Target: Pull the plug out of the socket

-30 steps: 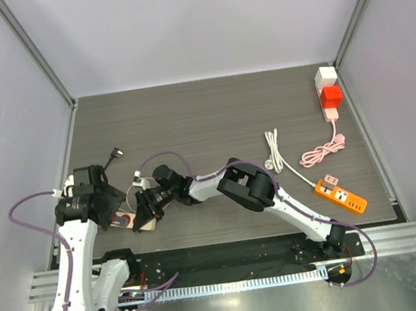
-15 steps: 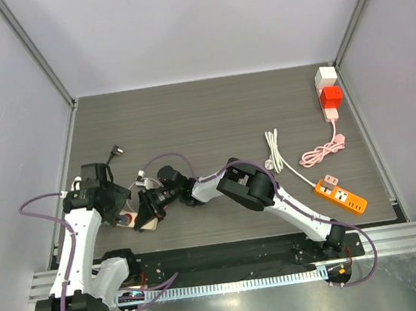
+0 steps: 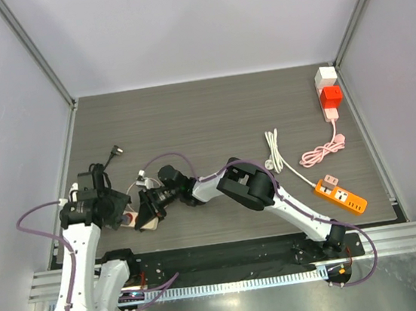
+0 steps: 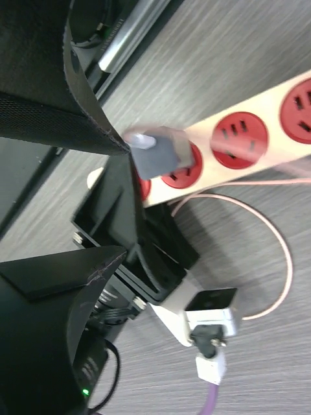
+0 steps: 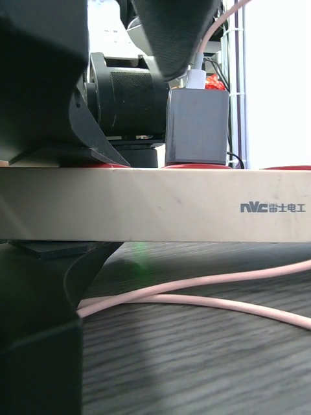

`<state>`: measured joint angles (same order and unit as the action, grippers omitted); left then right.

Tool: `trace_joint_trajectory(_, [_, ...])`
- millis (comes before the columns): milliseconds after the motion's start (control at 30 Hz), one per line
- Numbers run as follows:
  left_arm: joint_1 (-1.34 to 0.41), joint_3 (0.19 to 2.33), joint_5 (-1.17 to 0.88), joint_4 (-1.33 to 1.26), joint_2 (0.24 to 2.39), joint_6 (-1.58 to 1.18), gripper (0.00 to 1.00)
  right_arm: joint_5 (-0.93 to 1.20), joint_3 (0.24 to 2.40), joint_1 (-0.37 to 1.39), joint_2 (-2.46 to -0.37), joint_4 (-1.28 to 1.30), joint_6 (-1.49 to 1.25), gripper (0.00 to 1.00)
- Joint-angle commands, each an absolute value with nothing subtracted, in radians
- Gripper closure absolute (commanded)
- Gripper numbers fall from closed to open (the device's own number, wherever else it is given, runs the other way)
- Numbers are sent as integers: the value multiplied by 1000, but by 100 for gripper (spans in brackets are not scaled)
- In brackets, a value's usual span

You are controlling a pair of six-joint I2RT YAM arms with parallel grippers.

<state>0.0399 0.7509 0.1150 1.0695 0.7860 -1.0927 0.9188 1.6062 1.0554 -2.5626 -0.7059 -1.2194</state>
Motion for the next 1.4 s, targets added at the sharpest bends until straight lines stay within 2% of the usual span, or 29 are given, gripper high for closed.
trace_joint_trajectory(0, [43, 781, 64, 1135, 756, -1094, 41, 893, 1592, 1031, -2554, -699, -1186, 99])
trace_joint_trajectory(133, [43, 796, 67, 1216, 742, -1080, 36, 890, 1591, 1031, -2554, -696, -1183, 99])
trace_joint_trajectory(333, [43, 805, 184, 1256, 752, -1088, 29, 888, 1588, 1034, -2546, -696, -1183, 99])
trace_joint_trajectory(700, [41, 703, 184, 1042, 880, -1143, 35, 890, 1578, 1034, -2534, -696, -1178, 99])
trace_joint_trajectory(800, [43, 703, 215, 1032, 877, -1144, 38, 891, 1578, 1034, -2533, -695, -1174, 99])
trace_joint_trajectory(933, [41, 695, 258, 1035, 874, -1134, 48, 893, 1578, 1034, -2530, -698, -1166, 99])
trace_joint_trajectory(1200, [41, 623, 216, 983, 882, -1150, 52, 891, 1585, 1034, -2533, -680, -1141, 99])
trace_joint_trajectory(1267, [43, 624, 218, 982, 885, -1146, 62, 888, 1589, 1037, -2530, -660, -1129, 98])
trace_joint_trajectory(1300, [43, 627, 218, 977, 884, -1138, 66, 890, 1588, 1037, -2526, -655, -1111, 91])
trace_joint_trajectory(1367, [43, 632, 206, 966, 879, -1115, 85, 905, 1598, 1037, -2523, -625, -1083, 83])
